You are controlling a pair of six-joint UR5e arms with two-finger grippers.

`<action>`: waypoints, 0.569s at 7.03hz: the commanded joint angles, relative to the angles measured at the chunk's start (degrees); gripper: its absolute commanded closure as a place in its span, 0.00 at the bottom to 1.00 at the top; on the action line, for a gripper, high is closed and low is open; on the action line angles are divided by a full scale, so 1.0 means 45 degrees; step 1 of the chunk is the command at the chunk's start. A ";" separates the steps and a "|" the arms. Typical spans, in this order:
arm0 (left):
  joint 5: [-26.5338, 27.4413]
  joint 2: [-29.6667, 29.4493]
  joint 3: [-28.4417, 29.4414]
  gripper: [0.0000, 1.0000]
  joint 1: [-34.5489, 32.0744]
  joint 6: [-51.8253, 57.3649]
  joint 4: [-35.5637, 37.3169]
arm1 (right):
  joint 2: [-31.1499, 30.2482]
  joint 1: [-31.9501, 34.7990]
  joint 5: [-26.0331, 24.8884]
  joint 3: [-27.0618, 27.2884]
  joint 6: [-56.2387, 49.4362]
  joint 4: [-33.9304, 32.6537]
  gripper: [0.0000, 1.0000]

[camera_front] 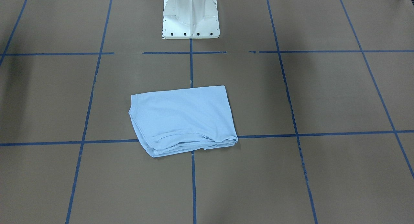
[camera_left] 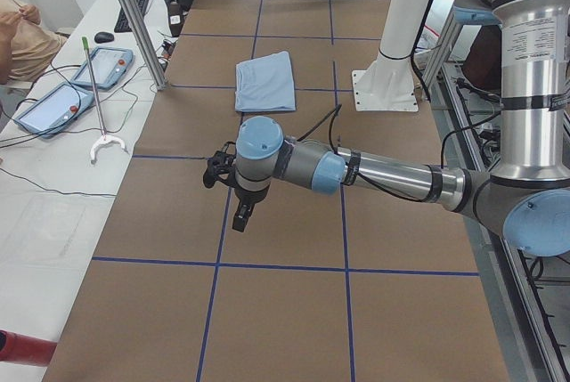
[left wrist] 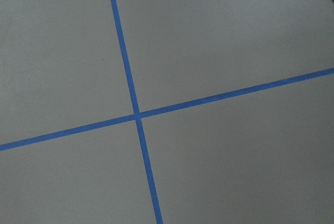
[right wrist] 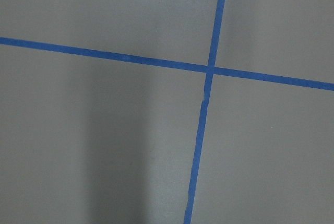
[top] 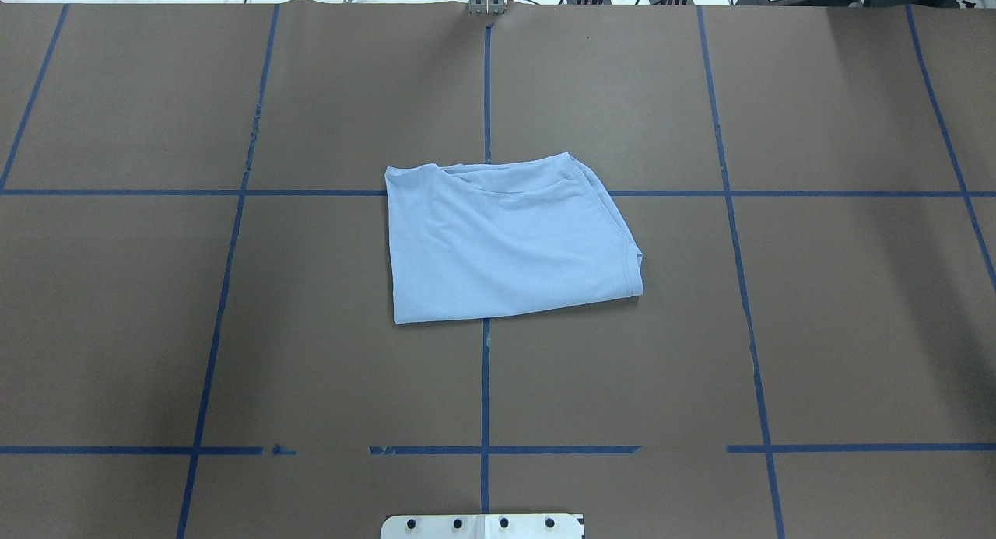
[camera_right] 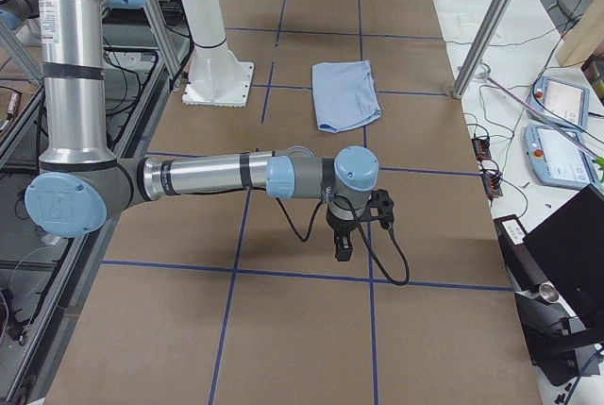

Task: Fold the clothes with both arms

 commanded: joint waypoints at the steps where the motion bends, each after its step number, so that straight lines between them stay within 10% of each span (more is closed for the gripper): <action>1: -0.0011 0.0045 0.0050 0.00 0.0019 -0.0002 0.0000 | -0.0147 -0.0001 -0.0023 0.0316 0.0012 0.0003 0.00; 4: -0.0011 0.0045 0.0596 0.00 0.0019 0.0037 -0.0039 | -0.0012 -0.0001 -0.0003 0.0336 0.0012 -0.0152 0.00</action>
